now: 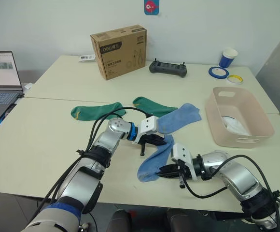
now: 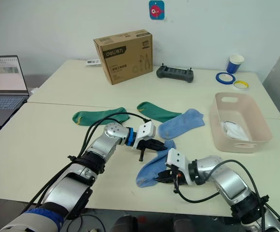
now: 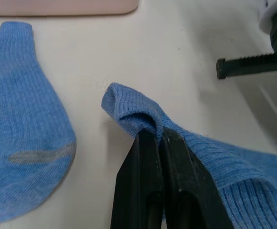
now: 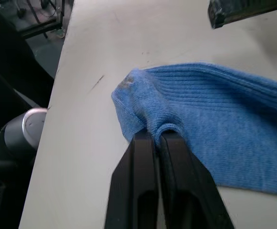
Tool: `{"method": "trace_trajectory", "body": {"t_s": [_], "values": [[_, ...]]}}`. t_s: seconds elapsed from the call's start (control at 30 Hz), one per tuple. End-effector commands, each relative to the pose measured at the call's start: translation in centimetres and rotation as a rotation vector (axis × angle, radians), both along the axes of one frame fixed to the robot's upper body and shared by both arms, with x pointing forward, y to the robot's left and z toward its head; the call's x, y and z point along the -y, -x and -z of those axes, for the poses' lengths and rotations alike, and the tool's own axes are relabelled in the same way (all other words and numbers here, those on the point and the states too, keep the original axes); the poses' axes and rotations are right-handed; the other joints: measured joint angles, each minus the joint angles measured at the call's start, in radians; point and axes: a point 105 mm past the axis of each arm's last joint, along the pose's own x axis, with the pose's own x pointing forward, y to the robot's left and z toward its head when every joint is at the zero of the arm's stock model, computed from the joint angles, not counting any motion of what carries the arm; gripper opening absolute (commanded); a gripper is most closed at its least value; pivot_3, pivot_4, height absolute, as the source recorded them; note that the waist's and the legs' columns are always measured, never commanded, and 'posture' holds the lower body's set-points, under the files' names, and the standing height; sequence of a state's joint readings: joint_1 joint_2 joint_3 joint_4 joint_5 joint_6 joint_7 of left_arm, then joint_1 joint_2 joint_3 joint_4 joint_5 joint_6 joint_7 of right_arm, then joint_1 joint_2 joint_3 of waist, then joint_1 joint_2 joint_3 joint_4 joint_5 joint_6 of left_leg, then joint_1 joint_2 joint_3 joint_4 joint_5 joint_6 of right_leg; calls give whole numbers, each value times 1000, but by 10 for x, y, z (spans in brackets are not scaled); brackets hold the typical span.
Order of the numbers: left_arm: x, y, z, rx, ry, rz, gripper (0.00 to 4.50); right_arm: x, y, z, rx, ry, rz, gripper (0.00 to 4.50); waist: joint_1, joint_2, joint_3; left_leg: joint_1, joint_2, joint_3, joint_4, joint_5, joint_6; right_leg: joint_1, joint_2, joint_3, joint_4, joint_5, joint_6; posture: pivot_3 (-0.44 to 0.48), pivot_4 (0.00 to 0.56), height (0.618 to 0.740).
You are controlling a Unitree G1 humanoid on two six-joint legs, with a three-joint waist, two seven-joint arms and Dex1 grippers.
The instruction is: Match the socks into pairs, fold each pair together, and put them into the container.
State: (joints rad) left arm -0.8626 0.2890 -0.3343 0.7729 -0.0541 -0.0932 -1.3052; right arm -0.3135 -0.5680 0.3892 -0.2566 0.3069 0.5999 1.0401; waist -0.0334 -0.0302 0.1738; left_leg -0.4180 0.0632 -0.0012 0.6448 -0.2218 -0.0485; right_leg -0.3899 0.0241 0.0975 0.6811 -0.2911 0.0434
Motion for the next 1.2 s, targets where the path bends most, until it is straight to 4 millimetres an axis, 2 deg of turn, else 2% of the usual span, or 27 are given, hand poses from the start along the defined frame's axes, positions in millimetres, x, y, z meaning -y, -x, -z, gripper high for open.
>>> {"method": "trace_trajectory", "body": {"t_s": [0.03,0.13,0.23,0.33,0.4,0.47,0.57,0.67,0.8,0.87,0.97,1.1,1.17,1.2], "values": [[-7,-11,-16,81,-1,-1,452,5,-2,-19,50,-36,22,1345,1,0,0,0,0,0,0,0,0,0,0,0,0,0,0,0,150,740],[-26,-19,-18,100,-12,-72,1240,23,0,-30,51,-17,45,2329,1,0,0,0,0,0,0,0,0,0,0,0,0,0,0,0,150,740],[-43,-23,-23,92,31,-154,2223,34,2,-37,52,-7,64,3417,-1,0,0,0,0,0,0,0,0,0,0,0,0,0,0,0,150,740],[-62,-18,-22,67,63,-209,3198,42,-2,-44,87,-1,108,4481,-3,0,0,0,1,0,-1,0,0,0,0,-1,0,0,0,0,150,740],[-67,-12,-22,56,82,-223,3767,45,-3,-46,100,-8,133,4500,-2,0,0,0,1,0,-1,0,0,0,0,-1,0,0,-1,0,150,740],[-80,3,-25,31,136,-260,4381,55,-25,-56,183,-34,258,4500,-7,0,0,0,1,0,-1,0,0,0,0,-1,0,-1,-1,0,150,740],[-90,28,-26,-58,181,-303,4467,63,-56,-55,267,-41,382,4500,-17,0,1,1,1,1,-1,0,0,0,-1,0,1,0,-1,0,150,740],[-99,46,-16,-148,155,-373,4467,59,-86,-47,301,-17,434,4500,-22,0,1,1,1,0,-1,0,0,0,-1,-1,1,0,0,0,150,740],[-97,87,-1,-281,119,-362,4467,43,-113,-41,354,26,405,4500,-25,1,2,2,1,1,0,0,0,0,-2,1,1,1,0,0,150,740],[-95,99,5,-306,93,-362,4467,35,-118,-38,352,27,381,4500,-25,1,2,2,1,2,-1,0,0,0,-2,1,1,1,-1,0,150,740],[-91,112,20,-319,52,-363,4467,27,-121,-23,339,73,340,4500,-18,1,2,2,1,1,-2,0,0,0,-2,0,1,1,-4,0,150,740],[-86,114,27,-322,52,-382,4467,21,-126,-17,349,86,332,4500,-14,2,2,2,0,1,-2,0,0,0,-3,0,1,0,-4,0,150,740],[-79,120,28,-335,51,-355,4500,14,-127,-20,350,55,321,4119,-15,2,2,3,0,2,-1,0,0,1,-3,0,1,0,-4,0,150,740],[-76,122,29,-337,52,-342,4309,12,-125,-22,340,40,308,3909,-15,2,2,3,0,2,-1,0,0,1,-3,0,1,1,-3,0,150,740]]}}
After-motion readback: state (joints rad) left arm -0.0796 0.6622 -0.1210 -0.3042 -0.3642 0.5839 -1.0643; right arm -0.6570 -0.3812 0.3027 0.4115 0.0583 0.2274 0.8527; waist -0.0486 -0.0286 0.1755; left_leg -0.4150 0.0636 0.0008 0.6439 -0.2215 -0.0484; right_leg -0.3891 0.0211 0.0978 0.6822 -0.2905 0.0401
